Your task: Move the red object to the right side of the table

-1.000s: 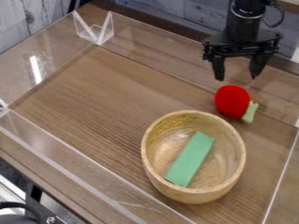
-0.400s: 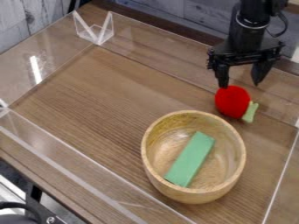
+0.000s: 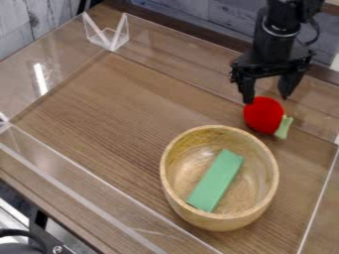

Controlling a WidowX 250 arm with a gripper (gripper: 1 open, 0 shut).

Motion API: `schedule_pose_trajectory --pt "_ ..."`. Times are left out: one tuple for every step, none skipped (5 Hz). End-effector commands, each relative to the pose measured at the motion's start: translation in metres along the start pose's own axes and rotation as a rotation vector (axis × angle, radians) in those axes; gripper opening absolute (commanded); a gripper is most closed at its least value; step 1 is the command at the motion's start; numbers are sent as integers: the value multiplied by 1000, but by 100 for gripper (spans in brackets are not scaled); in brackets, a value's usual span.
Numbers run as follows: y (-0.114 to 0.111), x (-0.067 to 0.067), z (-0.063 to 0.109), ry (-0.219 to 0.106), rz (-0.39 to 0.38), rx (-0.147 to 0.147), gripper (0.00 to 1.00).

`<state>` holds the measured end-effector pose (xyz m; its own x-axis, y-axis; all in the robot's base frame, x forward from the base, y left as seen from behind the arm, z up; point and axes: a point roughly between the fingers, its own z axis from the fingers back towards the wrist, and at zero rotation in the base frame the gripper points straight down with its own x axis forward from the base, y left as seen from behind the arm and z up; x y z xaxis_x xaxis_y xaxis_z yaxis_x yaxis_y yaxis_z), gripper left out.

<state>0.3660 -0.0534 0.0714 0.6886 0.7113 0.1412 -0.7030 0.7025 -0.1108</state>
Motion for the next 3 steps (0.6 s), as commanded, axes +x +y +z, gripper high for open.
schedule_pose_trajectory --pt "9 17 30 -31 37 -66 100" --pt "22 28 47 -25 70 -98 100" --pt "28 37 72 -35 92 -113 100"
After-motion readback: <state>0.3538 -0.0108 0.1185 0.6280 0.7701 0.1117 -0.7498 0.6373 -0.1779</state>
